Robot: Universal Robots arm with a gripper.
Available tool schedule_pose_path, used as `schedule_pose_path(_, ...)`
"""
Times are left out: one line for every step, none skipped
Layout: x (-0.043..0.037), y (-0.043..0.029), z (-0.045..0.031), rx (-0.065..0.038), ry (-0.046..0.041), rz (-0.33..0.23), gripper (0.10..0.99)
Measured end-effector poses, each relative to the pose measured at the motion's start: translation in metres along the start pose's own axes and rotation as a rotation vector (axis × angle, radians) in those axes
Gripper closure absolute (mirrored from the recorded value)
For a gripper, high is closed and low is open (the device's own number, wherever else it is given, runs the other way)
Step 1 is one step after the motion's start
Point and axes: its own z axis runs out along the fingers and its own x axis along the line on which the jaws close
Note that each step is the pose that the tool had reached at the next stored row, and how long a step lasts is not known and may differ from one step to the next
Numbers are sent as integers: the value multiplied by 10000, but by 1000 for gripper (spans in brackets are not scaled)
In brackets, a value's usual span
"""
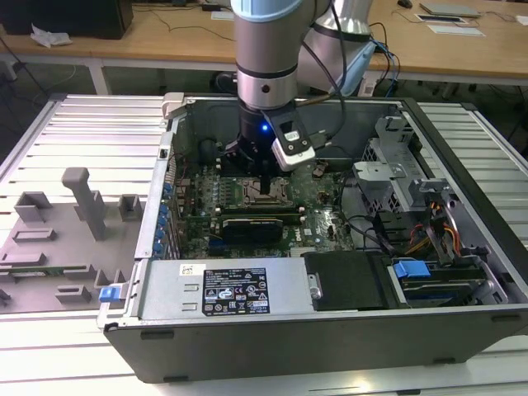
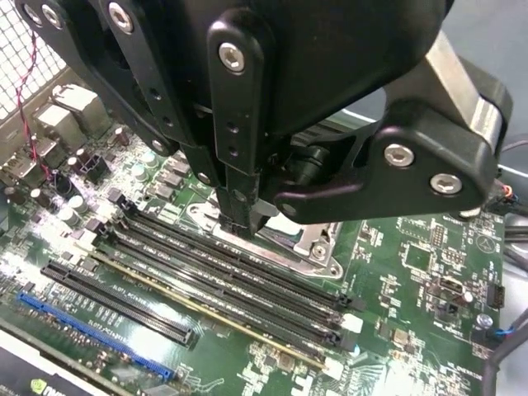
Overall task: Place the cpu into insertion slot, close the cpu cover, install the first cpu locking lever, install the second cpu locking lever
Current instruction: 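Install the second cpu locking lever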
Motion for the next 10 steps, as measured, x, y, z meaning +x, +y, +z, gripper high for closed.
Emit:
schedule_pose_path(16, -3, 7, -43, 4, 3, 980)
schedule_pose_path(29, -8, 13, -77, 8, 5, 980)
schedule_pose_path(44, -14, 21, -121, 13, 7, 980)
schedule_pose_path(57, -21, 29, -152, 16, 8, 980)
schedule_pose_path(71, -39, 39, -192, 20, 10, 980)
schedule_pose_path(76, -52, 44, -216, 23, 10, 980)
schedule_pose_path(85, -114, 56, -317, 35, 19, 980)
schedule_pose_path(88, -155, 65, -412, 45, 25, 980)
schedule_pose_path(95, -174, 72, -588, 63, 35, 980)
schedule_pose_path(105, -185, 75, -767, 83, 46, 980)
